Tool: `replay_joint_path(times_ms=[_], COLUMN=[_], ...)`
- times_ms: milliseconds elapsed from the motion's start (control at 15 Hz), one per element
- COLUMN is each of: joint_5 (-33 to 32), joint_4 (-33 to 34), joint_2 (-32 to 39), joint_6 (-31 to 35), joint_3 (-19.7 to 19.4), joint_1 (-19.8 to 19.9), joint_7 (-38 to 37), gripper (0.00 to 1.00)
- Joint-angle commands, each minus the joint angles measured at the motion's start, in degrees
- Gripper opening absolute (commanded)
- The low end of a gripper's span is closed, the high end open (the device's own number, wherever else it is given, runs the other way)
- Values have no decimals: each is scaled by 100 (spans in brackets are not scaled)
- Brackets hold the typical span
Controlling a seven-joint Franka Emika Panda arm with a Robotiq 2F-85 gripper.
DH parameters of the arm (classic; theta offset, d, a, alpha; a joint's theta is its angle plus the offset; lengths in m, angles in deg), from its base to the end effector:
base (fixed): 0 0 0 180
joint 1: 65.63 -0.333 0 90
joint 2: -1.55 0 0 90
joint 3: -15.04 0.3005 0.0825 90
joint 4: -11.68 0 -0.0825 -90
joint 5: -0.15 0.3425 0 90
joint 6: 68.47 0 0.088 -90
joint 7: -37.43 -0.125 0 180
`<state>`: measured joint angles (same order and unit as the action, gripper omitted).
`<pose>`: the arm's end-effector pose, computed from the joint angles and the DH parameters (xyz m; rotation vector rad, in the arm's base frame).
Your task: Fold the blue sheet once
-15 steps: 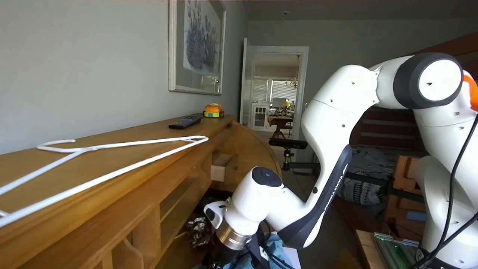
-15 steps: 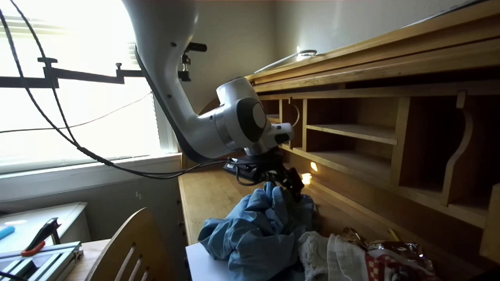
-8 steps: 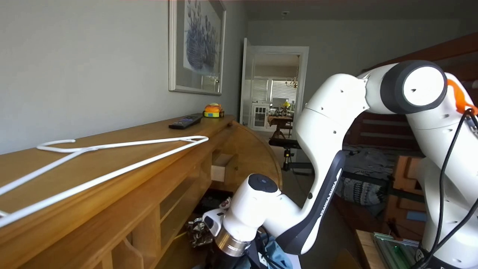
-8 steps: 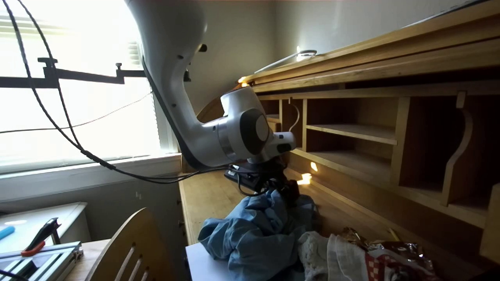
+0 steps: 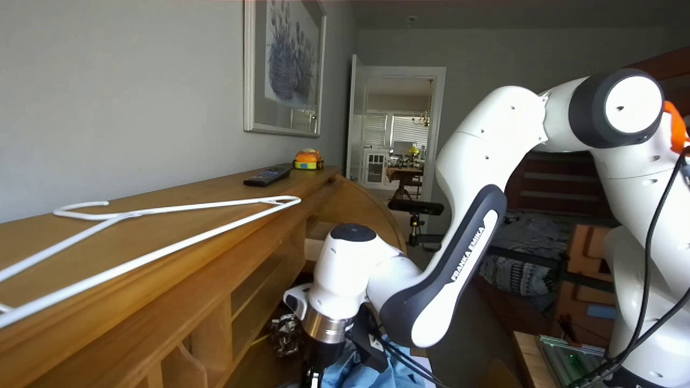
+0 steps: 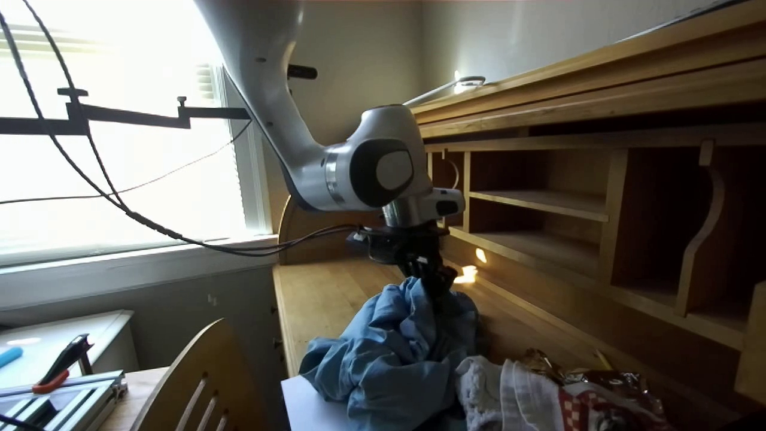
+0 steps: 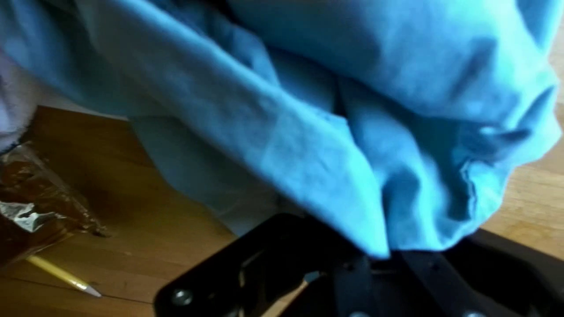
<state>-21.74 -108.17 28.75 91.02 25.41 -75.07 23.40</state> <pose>0.5395 0.2075 0.2208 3.0289 0.6371 0.3889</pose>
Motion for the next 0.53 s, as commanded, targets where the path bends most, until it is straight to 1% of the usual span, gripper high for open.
replay_joint_path(times_ms=[0,133,200,267,333,467], joint_5=[734,860,803,678,721,757], joint_4=[-50,-49,-32,-35,-44,-75], joint_2=[-706,-1012,-1142,-1325,-1445,-1697], joint_6=[-1046,-1609,-1926,-2411,-2692,-3150], joint_3=[-51,-91,-151,-231,-199,-180], joint_1=[-95,-154,-223,-332,-335,-379], joint_7=[635,653,536,254,205,-179], gripper=[0,1,1,1,1,1])
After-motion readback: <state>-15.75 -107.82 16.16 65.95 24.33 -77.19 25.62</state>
